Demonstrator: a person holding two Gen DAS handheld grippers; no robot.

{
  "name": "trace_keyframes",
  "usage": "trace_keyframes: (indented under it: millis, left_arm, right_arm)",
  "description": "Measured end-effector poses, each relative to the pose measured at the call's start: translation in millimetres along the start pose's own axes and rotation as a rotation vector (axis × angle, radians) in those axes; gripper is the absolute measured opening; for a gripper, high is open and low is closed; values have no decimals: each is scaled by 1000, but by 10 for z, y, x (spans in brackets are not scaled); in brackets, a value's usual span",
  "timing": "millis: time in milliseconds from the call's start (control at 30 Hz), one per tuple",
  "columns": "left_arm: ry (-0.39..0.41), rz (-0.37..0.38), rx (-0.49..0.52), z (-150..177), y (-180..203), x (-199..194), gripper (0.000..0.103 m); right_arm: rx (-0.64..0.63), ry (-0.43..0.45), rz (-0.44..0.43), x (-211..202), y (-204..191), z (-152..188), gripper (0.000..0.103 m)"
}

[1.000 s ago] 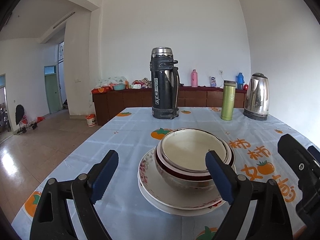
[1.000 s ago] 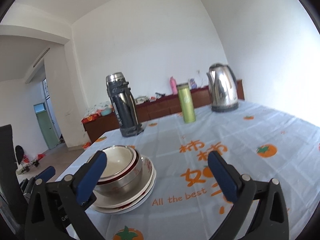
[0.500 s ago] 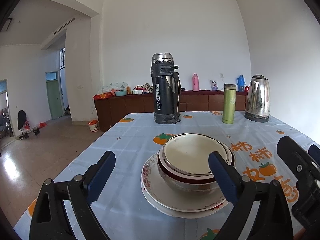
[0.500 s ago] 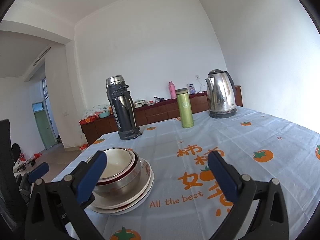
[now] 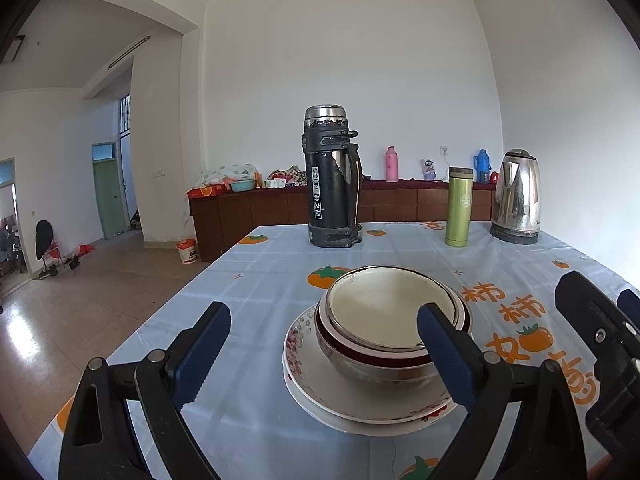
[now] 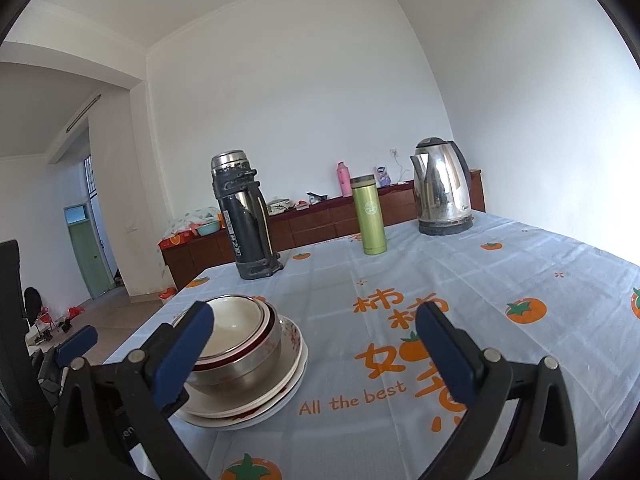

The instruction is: Organize plates and bowls

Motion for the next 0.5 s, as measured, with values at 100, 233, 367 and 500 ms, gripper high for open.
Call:
trace_keyframes:
  millis: [100,233,367,500]
  left_arm:
    - [-1,0,1,0,6,5,96]
    - [-1,1,0,3,4,5,96]
    - [-1,0,-2,3,2,5,96]
    - [-2,0,-3,0,6,11,96]
  right_arm:
    - [0,0,0,3,-1,0,103]
    - [0,1,0,1,-1,-1,103]
    - [0,1,0,-9,8,-3,103]
    - [-1,2,0,-9,8,-4,103]
Point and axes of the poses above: each gripper's, at about its wrist camera, not at the fingertips, and x roughly the way its jaws point, y to its right, z to its underside, the point moved 7 cm from there along x, roughly the way its jaws point, and after that the axes turned 3 degrees about z, right-handed, at the moved point
